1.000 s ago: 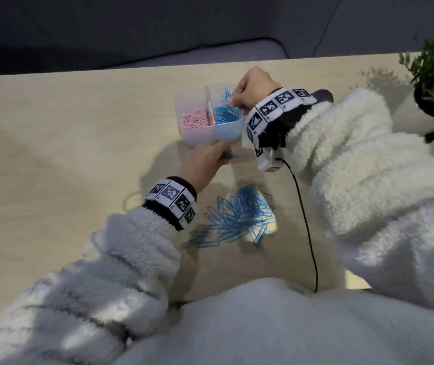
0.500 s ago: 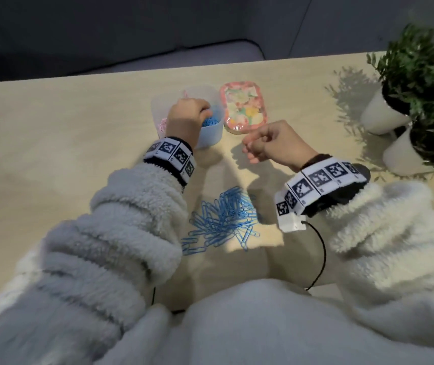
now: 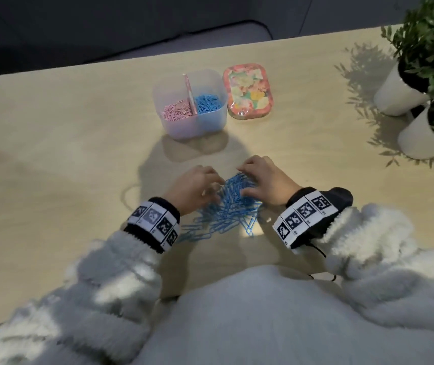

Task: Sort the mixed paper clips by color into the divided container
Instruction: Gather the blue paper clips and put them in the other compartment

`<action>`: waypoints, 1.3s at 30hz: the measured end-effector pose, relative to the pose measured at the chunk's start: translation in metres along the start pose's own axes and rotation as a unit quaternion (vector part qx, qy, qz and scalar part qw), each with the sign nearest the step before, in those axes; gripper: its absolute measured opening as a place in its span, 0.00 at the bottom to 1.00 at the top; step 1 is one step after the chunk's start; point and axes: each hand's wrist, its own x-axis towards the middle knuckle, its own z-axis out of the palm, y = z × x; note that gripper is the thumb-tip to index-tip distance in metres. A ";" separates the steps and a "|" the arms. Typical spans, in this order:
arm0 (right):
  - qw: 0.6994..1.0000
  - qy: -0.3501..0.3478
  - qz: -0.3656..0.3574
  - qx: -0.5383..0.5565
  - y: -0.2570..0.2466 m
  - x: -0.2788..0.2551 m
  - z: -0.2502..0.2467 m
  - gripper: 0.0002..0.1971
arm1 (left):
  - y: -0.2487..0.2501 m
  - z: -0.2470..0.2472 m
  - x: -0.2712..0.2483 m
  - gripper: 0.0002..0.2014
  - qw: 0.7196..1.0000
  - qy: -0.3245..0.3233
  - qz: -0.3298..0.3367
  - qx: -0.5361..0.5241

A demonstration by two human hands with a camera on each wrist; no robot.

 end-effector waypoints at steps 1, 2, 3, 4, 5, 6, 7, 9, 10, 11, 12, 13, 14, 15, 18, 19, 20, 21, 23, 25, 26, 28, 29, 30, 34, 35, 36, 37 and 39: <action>1.000 -0.012 -0.002 -0.009 -0.003 0.000 0.001 0.32 | -0.001 0.005 -0.006 0.20 1.000 -0.007 -0.009 0.001; 0.999 -0.024 -0.005 -0.021 -0.006 0.001 0.002 0.34 | -0.003 0.011 -0.010 0.24 1.000 -0.009 -0.013 0.005; 0.999 -0.035 -0.012 -0.040 -0.009 0.001 0.003 0.36 | -0.003 0.016 -0.015 0.28 1.000 -0.005 -0.008 0.014; 0.997 -0.045 -0.021 -0.065 -0.011 0.001 0.004 0.38 | -0.005 0.021 -0.018 0.30 1.000 0.001 0.002 0.025; 0.994 -0.052 -0.032 -0.093 -0.012 0.000 0.006 0.39 | -0.005 0.025 -0.021 0.31 0.999 0.006 0.012 0.038; 0.991 -0.056 -0.041 -0.117 -0.013 0.000 0.009 0.39 | -0.005 0.029 -0.023 0.31 0.998 0.015 0.024 0.054; 0.988 -0.057 -0.048 -0.135 -0.013 -0.002 0.011 0.38 | -0.005 0.032 -0.024 0.31 0.996 0.025 0.039 0.077; 0.988 -0.047 -0.055 -0.138 -0.013 -0.005 0.013 0.34 | -0.004 0.037 -0.023 0.25 0.985 0.051 0.080 0.143; 0.990 -0.037 -0.054 -0.128 -0.014 -0.007 0.014 0.31 | -0.004 0.039 -0.022 0.22 0.978 0.065 0.100 0.172; 0.992 -0.026 -0.048 -0.117 -0.015 -0.008 0.013 0.27 | -0.004 0.041 -0.021 0.21 0.972 0.073 0.115 0.192; 0.993 -0.014 -0.042 -0.109 -0.015 -0.008 0.013 0.24 | -0.006 0.043 -0.020 0.20 0.967 0.079 0.128 0.205; 0.993 -0.005 -0.037 -0.108 -0.016 -0.008 0.013 0.21 | -0.006 0.043 -0.019 0.19 0.964 0.082 0.133 0.214; 0.993 0.003 -0.038 -0.113 -0.016 -0.008 0.014 0.18 | -0.006 0.043 -0.018 0.18 0.962 0.082 0.137 0.221; 0.992 0.008 -0.039 -0.122 -0.016 -0.007 0.014 0.16 | -0.006 0.042 -0.017 0.18 0.962 0.079 0.134 0.225; 0.989 0.014 -0.044 -0.142 -0.012 -0.004 0.013 0.12 | -0.006 0.038 -0.016 0.14 0.963 0.077 0.118 0.231; 0.989 0.017 -0.046 -0.143 -0.011 -0.003 0.012 0.12 | -0.005 0.036 -0.016 0.12 0.964 0.078 0.108 0.229; 0.988 0.020 -0.046 -0.144 -0.010 -0.001 0.011 0.11 | -0.005 0.035 -0.016 0.09 0.966 0.080 0.100 0.224; 0.988 0.021 -0.042 -0.145 -0.010 0.001 0.010 0.11 | -0.004 0.034 -0.016 0.10 0.968 0.080 0.092 0.219; 0.989 0.019 -0.030 -0.144 -0.011 0.005 0.007 0.12 | -0.001 0.033 -0.016 0.14 0.971 0.077 0.073 0.213; 0.993 0.029 -0.017 -0.117 -0.012 0.008 0.002 0.12 | 0.001 0.033 -0.016 0.16 0.972 0.086 0.052 0.213; 0.995 0.041 -0.011 -0.090 -0.014 0.009 -0.003 0.11 | 0.002 0.032 -0.016 0.16 0.973 0.093 0.041 0.208; 0.996 0.079 -0.004 -0.033 -0.021 0.011 -0.017 0.09 | 0.003 0.030 -0.017 0.16 0.976 0.102 0.020 0.190; 0.995 0.096 -0.006 -0.008 -0.025 0.013 -0.025 0.08 | 0.002 0.030 -0.018 0.15 0.978 0.106 0.013 0.178; 0.994 0.109 -0.005 0.013 -0.030 0.017 -0.034 0.08 | 0.002 0.029 -0.018 0.14 0.981 0.108 0.005 0.162; 0.979 0.145 0.022 0.144 -0.053 0.042 -0.076 0.10 | 0.002 0.022 -0.021 0.10 0.985 0.136 -0.023 0.108; 0.973 0.157 0.035 0.165 -0.057 0.053 -0.085 0.09 | 0.001 0.021 -0.021 0.10 0.984 0.150 -0.026 0.095; 0.968 0.166 0.050 0.180 -0.062 0.066 -0.093 0.07 | 0.001 0.019 -0.021 0.10 0.984 0.158 -0.031 0.080; 0.963 0.172 0.064 0.195 -0.067 0.080 -0.101 0.06 | 0.001 0.017 -0.020 0.11 0.983 0.166 -0.031 0.066; 0.950 0.184 0.100 0.233 -0.075 0.106 -0.110 0.09 | 0.001 0.013 -0.017 0.13 0.981 0.185 -0.030 0.040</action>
